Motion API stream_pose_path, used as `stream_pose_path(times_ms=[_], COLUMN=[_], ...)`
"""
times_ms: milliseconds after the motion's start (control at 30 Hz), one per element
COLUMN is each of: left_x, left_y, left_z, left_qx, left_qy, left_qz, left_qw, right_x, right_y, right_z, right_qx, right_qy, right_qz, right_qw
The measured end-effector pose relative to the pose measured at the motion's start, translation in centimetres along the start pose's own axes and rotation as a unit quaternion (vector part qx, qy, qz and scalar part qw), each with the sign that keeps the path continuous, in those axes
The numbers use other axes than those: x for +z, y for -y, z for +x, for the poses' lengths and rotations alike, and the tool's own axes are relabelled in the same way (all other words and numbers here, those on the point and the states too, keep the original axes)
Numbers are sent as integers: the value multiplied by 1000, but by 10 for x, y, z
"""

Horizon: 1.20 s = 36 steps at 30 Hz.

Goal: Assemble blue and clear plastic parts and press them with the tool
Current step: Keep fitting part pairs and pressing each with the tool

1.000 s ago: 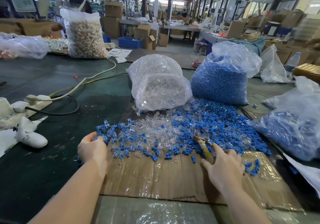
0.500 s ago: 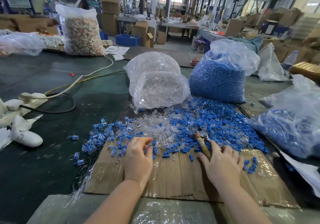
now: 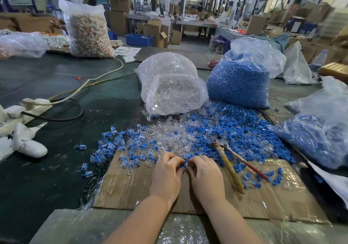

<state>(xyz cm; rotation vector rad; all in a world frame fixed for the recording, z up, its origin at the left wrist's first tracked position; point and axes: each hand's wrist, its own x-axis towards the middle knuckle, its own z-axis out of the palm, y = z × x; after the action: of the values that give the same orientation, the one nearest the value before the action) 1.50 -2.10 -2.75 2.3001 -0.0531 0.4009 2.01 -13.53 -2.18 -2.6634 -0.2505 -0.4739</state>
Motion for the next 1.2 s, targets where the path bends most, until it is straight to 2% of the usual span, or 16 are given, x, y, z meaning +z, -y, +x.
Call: stream_pose_path(times_ms=[267, 467, 767, 933, 1100, 1200], left_x=[0, -6, -9, -8, -8, -8], left_y=[-1, -5, -4, -1, 0, -2], left_z=[-4, -6, -7, -7, -8, -8], left_qx=[20, 46, 16, -24, -63, -68], left_qy=[-9, -14, -18, -26, -34, -31], left_qz=[15, -6, -57, -61, -86, -96], left_qw=[1000, 999, 998, 998, 994, 993], right_x=[0, -4, -5, -6, -6, -3], right_y=[-1, -1, 0, 1, 2, 1], right_z=[-7, -10, -11, -12, -12, -11], right_qx=[27, 22, 9, 12, 132, 176], right_qy=[-37, -27, -12, -58, -127, -66], right_qz=[76, 122, 113, 94, 21, -26], right_qw=[996, 992, 994, 994, 983, 982])
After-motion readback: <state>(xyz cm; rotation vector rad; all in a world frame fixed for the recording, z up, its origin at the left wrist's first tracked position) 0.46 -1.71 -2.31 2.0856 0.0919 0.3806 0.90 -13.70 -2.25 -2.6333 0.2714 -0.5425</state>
